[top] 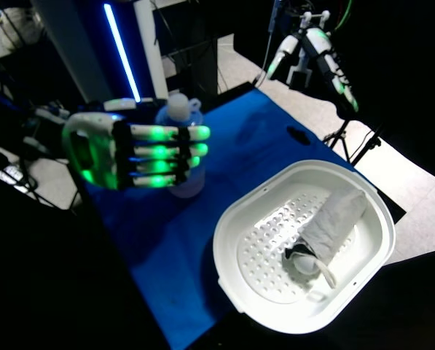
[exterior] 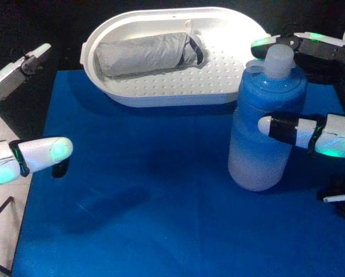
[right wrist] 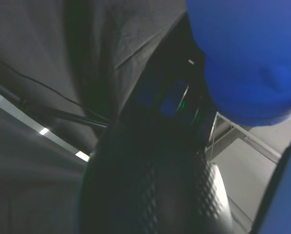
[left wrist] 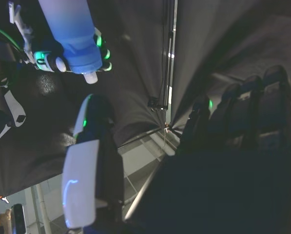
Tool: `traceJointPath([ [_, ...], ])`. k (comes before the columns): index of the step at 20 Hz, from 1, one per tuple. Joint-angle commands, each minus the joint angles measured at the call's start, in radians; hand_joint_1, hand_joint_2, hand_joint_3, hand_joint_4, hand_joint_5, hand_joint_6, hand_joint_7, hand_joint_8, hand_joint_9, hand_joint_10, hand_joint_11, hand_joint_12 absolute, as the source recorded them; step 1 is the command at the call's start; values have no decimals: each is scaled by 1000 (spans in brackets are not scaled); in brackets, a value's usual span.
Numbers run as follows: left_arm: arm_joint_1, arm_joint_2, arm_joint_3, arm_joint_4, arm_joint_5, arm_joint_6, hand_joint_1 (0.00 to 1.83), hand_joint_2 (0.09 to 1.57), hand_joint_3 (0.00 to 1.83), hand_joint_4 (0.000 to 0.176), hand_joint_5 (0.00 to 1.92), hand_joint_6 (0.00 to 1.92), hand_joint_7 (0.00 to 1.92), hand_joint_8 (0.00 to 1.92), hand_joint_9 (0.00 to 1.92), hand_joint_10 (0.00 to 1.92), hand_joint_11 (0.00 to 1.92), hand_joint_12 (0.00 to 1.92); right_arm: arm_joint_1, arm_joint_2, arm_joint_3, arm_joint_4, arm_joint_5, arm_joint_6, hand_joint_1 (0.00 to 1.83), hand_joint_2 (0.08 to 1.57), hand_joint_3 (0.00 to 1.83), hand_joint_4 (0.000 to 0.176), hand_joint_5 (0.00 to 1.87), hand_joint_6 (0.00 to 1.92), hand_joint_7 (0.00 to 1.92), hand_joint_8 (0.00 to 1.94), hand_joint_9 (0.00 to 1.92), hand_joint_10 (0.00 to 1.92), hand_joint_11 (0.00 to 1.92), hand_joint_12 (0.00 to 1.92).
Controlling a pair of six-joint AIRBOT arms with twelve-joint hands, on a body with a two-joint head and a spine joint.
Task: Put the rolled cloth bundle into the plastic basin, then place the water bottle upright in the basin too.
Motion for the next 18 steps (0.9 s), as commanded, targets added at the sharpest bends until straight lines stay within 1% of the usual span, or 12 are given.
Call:
traceJointPath([
  [1,-6,-5,0,-2,-129,-7,539,963,3,176,25,1,0,0,0,0,0,0,10,1,-1,-25,66,10,1222,1146,0,0,827,1118,1023,1055,1121,818,1058,1272],
  [3,-5,-7,1,-2,-127,-8,542,963,2,176,21,0,0,0,0,0,0,0,11,4,0,-27,66,10,1237,1162,0,0,767,1179,1013,1122,1131,975,1046,1373],
  [4,-5,-8,1,-2,-126,-9,550,959,0,176,23,1,0,0,0,0,0,0,15,8,1,-29,66,10,1237,1176,1,0,740,1207,984,1189,1098,1124,1040,1450],
  [5,-5,-9,2,-2,-126,-9,547,957,0,176,24,1,0,0,0,0,0,0,21,12,4,-31,66,10,1238,1176,0,0,745,1200,982,1197,1080,1175,1037,1472],
  [6,-5,-9,2,-2,-126,-10,515,950,0,176,24,1,0,0,0,0,0,0,28,16,6,-33,66,10,1245,1168,0,0,748,1208,1002,1165,1058,1255,1006,1555],
  [7,-5,-9,2,-2,-126,-10,507,943,0,176,28,2,0,0,0,0,0,0,37,22,9,-38,66,10,1249,1171,1,0,740,1206,997,1196,1062,1375,1009,1636],
  [8,-5,-9,2,-2,-125,-11,517,944,0,176,31,3,0,0,0,0,0,0,50,30,12,-45,66,10,1248,1174,1,0,733,1213,992,1210,1062,1395,1008,1644],
  [10,-5,-10,2,-2,-123,-11,553,958,2,176,23,1,0,0,0,0,0,0,86,48,19,-65,58,9,1233,1182,2,0,719,1270,975,1199,987,1356,922,1586],
  [11,-5,-10,2,-2,-123,-11,524,950,0,176,21,1,0,0,0,0,0,0,109,55,26,-79,47,9,1368,1151,0,0,695,1286,930,1122,995,1207,898,1466],
  [12,-5,-10,2,-2,-122,-11,521,945,0,176,19,0,0,0,0,0,0,0,143,63,33,-96,30,9,1370,1155,0,0,678,1334,909,1142,986,1193,883,1416],
  [17,-5,-14,5,-2,-119,-12,519,919,0,176,29,3,0,0,0,0,0,0,231,67,83,-106,-9,5,1367,1155,0,0,679,1355,918,1124,979,1177,875,1430],
  [18,-5,-14,5,-2,-117,-13,544,920,0,176,35,4,0,0,0,0,0,0,256,67,93,-105,-13,5,1367,1148,0,0,713,1320,921,1120,982,1164,884,1410],
])
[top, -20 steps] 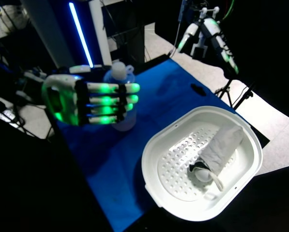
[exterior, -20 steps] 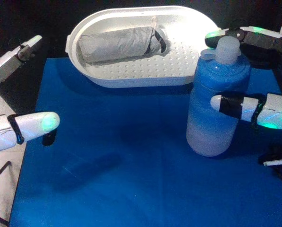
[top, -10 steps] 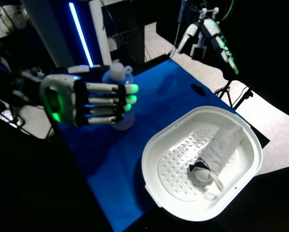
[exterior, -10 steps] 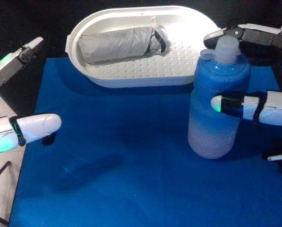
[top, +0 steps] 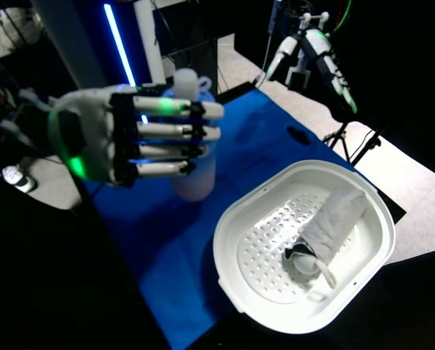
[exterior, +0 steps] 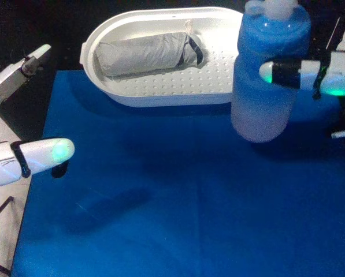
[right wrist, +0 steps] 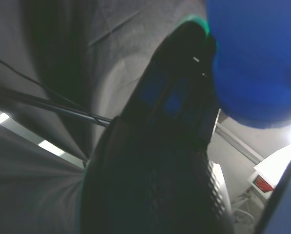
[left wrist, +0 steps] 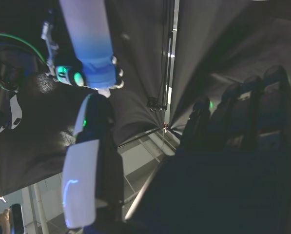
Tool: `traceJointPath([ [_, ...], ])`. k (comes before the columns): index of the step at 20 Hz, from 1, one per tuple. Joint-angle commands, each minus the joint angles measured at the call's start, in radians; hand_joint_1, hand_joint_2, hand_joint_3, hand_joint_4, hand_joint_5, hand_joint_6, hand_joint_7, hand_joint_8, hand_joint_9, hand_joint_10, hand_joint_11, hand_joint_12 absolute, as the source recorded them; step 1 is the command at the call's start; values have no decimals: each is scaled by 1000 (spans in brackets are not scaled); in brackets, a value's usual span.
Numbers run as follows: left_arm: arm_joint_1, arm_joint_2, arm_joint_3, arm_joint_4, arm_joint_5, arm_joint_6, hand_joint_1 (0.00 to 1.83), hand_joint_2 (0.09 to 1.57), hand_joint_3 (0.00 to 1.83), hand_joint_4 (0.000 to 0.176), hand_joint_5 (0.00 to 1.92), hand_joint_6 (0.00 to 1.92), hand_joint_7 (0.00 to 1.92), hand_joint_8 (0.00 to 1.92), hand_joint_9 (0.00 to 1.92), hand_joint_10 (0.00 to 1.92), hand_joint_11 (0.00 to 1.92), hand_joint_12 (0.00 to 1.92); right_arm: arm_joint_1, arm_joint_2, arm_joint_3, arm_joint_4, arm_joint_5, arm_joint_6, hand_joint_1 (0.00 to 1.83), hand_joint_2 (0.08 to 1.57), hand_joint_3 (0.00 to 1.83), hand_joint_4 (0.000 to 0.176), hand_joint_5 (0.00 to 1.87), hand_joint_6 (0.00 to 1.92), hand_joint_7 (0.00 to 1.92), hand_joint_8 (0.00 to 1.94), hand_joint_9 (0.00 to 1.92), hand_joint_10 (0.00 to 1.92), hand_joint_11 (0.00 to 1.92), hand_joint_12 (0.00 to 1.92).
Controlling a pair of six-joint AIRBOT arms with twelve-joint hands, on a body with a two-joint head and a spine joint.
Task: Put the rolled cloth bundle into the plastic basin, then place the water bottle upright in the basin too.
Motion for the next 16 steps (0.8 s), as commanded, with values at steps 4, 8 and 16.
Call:
traceJointPath([
  [4,-6,-9,9,2,-119,-10,557,925,0,176,37,4,0,0,0,0,0,0,133,-9,40,2,75,-40,1357,1174,0,0,655,1392,890,1128,951,1285,889,1606],
  [8,-6,-13,14,3,-111,-15,543,936,4,176,10,2,0,0,0,0,0,0,228,-69,129,1,-34,-43,1230,1182,0,0,722,1293,985,1153,1097,1297,1028,1646],
  [16,-6,-19,30,16,-105,-33,516,939,3,176,0,0,0,0,0,0,0,0,280,-265,355,103,-196,-42,1240,1172,5,0,740,1328,959,1108,919,1230,847,1594],
])
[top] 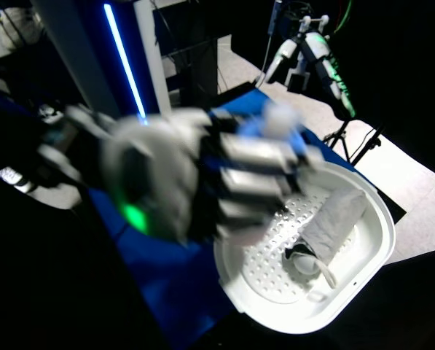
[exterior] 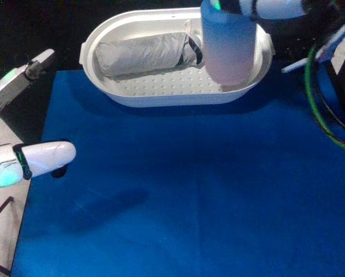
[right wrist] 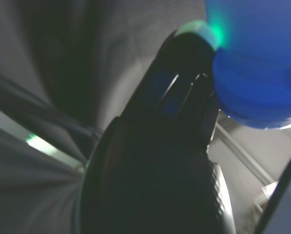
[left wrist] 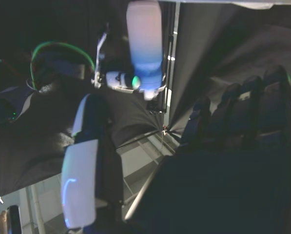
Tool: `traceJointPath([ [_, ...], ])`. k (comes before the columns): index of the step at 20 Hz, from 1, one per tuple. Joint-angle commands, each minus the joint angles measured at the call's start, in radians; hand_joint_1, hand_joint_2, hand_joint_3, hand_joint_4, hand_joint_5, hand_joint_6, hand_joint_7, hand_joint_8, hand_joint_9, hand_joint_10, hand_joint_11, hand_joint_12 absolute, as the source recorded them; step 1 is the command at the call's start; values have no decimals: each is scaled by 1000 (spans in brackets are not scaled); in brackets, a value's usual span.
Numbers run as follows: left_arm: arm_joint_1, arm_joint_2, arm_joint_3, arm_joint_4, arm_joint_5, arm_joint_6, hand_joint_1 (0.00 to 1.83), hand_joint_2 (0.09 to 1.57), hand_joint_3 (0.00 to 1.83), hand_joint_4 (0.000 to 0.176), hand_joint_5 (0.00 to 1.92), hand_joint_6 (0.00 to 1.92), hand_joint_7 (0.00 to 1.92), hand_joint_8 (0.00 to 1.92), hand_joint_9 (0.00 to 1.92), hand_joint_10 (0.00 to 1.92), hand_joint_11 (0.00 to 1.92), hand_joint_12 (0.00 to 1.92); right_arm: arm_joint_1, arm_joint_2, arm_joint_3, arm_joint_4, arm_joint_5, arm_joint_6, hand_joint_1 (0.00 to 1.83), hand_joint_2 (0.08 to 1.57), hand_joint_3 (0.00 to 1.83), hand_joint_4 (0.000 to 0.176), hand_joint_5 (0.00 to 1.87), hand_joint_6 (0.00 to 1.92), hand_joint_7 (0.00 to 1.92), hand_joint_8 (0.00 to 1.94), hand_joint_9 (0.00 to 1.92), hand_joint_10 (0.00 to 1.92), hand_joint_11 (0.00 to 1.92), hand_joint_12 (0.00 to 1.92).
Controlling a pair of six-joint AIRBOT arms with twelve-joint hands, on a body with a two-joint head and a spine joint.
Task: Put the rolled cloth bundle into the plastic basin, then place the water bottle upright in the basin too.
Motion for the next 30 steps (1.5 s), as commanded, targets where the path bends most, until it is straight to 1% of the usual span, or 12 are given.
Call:
traceJointPath([
  [1,-6,-8,6,3,-126,-13,524,943,3,176,0,0,0,0,0,0,0,0,28,-6,18,17,123,16,1239,1182,1,0,722,1313,957,1161,987,1327,939,1639],
  [4,-6,-10,10,5,-130,-18,528,943,2,176,11,3,0,0,0,0,0,0,28,-42,63,39,105,17,1212,1199,1,0,694,1321,952,1211,1104,1302,1126,1601],
  [6,-7,-11,11,9,-133,-21,515,934,0,159,12,2,0,0,0,0,0,0,28,-51,73,41,99,17,1221,1198,0,0,688,1311,961,1210,1129,1341,1107,1650],
  [11,-7,-14,10,9,-143,-27,533,938,1,151,13,0,0,0,0,0,0,0,27,-55,81,40,99,17,1202,1216,0,0,669,1354,917,1270,1069,1396,1062,1652],
  [13,-7,-15,10,10,-145,-29,535,938,1,152,14,1,0,0,0,0,0,0,24,-58,80,40,99,17,1194,1216,0,0,670,1354,914,1256,998,1353,990,1621],
  [16,-6,-15,9,10,-147,-31,538,944,2,176,13,3,0,0,0,0,0,0,16,-59,80,39,100,18,1182,1246,0,0,613,1352,858,1358,743,1076,615,1526],
  [17,-6,-15,9,10,-148,-31,542,948,4,176,12,3,0,0,0,0,0,0,14,-59,79,39,100,18,970,1144,0,0,615,674,760,742,736,883,553,1404],
  [18,-6,-15,9,10,-148,-32,543,949,4,176,11,2,0,0,0,0,0,0,13,-59,77,37,100,18,953,1111,0,0,715,172,820,502,759,751,540,1351],
  [19,-6,-15,9,10,-148,-32,544,954,5,176,13,3,0,0,0,0,0,0,12,-58,75,35,100,19,925,1105,0,0,730,33,839,346,760,643,515,1299],
  [25,-6,-16,8,10,-150,-34,553,949,2,176,18,2,0,0,0,0,0,0,1,-46,60,33,103,22,895,1089,0,15,588,0,779,5,724,261,428,1091],
  [27,-6,-16,7,10,-150,-35,554,945,0,176,24,4,0,0,0,0,0,0,-5,-37,51,33,116,27,860,1072,0,37,563,0,762,0,731,187,442,1049],
  [30,-5,-16,7,10,-150,-36,565,943,0,176,20,1,0,0,0,0,0,0,-9,-24,35,30,132,29,868,1073,0,24,511,0,707,1,688,121,334,1093],
])
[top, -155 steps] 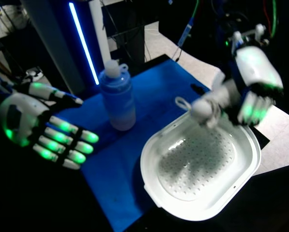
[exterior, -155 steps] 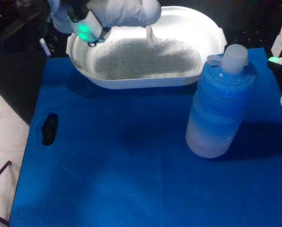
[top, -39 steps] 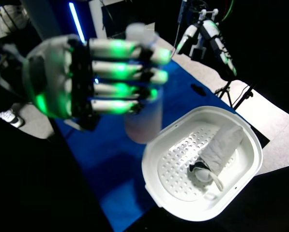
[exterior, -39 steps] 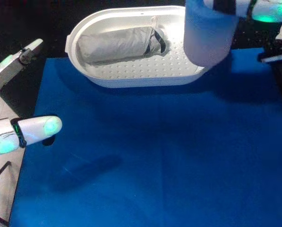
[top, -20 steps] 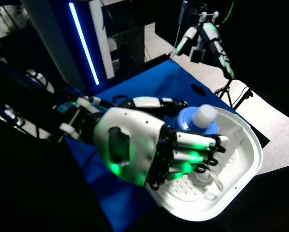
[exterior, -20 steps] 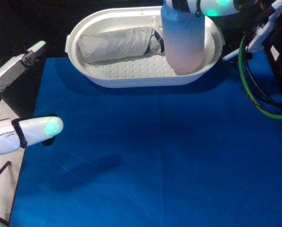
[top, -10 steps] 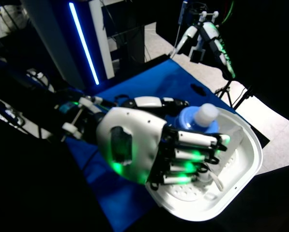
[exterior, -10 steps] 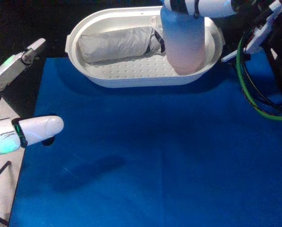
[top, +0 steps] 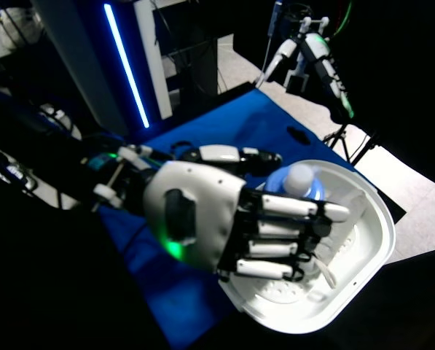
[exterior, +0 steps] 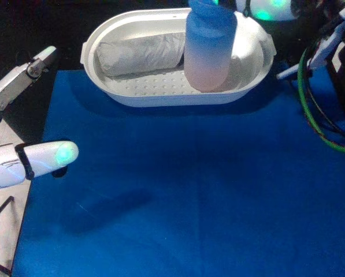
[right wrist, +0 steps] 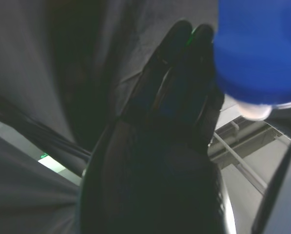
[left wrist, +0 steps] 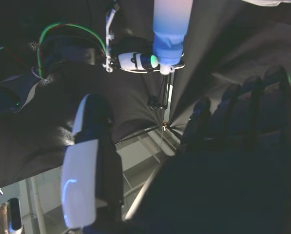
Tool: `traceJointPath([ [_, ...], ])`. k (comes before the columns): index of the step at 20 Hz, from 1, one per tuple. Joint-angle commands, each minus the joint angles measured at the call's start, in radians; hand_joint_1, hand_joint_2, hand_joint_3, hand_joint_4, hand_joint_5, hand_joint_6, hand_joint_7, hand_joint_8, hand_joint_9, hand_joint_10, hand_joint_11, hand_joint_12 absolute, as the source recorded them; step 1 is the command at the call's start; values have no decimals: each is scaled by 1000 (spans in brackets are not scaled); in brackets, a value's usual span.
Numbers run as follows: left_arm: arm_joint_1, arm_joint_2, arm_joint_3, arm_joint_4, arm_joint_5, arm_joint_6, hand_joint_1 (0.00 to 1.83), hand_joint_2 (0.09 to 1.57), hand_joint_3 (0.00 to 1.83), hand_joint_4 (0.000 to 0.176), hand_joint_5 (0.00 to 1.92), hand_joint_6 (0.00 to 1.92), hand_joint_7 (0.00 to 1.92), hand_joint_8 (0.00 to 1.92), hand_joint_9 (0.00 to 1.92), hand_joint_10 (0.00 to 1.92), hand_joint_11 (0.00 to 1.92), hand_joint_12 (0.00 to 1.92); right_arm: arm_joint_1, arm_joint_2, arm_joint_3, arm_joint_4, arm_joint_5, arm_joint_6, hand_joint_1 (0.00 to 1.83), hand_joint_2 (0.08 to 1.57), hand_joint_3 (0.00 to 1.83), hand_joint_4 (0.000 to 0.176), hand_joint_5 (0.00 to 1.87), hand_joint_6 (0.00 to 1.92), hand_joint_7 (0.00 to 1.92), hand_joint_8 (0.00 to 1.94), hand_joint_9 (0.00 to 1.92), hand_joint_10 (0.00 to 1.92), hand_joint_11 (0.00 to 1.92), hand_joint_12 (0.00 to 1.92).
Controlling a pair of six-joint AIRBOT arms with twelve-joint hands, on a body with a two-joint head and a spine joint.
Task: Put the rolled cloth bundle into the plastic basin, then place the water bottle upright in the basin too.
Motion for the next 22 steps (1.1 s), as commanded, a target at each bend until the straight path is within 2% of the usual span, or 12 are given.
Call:
traceJointPath([
  [1,-6,-2,2,1,-129,-9,564,951,3,176,17,0,0,0,0,0,0,0,12,5,-4,0,139,14,879,1073,0,26,510,0,706,0,683,117,315,1090],
  [4,-6,-2,1,1,-133,-10,562,940,0,176,20,0,0,0,0,0,0,0,4,14,-16,-3,147,15,879,1077,0,25,488,0,685,0,676,100,282,1075],
  [5,-6,-2,1,1,-134,-10,580,937,0,176,24,3,0,0,0,0,0,0,1,19,-21,-4,151,15,877,1067,0,38,449,0,636,0,651,57,254,951],
  [7,-6,-1,1,1,-134,-10,595,939,0,176,29,4,0,0,0,0,0,0,-9,40,-45,-13,172,15,863,1042,0,74,313,0,438,0,474,0,120,819],
  [8,-6,0,2,1,-133,-10,585,940,0,176,20,0,0,0,0,0,0,0,-17,58,-64,-19,189,15,805,1008,0,125,198,0,299,0,290,0,7,723],
  [9,-6,2,2,0,-135,-10,585,932,0,176,22,1,0,0,0,0,0,0,-33,81,-89,-22,221,15,776,974,0,153,106,1,175,3,150,5,0,425],
  [10,-6,5,2,-1,-138,-10,562,931,0,176,11,0,0,0,0,0,0,0,-50,113,-124,-28,258,15,746,955,0,172,50,0,97,0,70,1,0,243],
  [11,-6,9,2,-3,-143,-10,566,919,0,176,18,3,0,0,0,0,0,0,-70,143,-154,-38,291,15,735,954,0,175,9,0,19,0,13,0,0,48],
  [12,-6,15,0,-6,-152,-9,529,912,0,176,17,2,0,0,0,0,0,0,-90,181,-189,-45,318,15,753,936,0,176,0,0,0,0,0,0,0,1],
  [15,-2,33,-7,-15,-176,-7,502,909,0,176,0,0,0,0,0,0,0,0,-183,273,-283,-50,401,14,777,897,0,176,0,0,0,0,0,0,0,0],
  [18,13,51,-21,-25,-200,2,578,958,10,176,27,6,0,0,0,0,0,0,-292,342,-372,-37,471,10,762,864,0,176,0,0,0,0,0,0,0,0],
  [22,83,54,-47,-70,-254,2,424,931,0,176,11,0,0,0,0,0,0,0,-500,397,-498,42,619,-26,778,859,0,176,0,0,0,0,0,0,0,0],
])
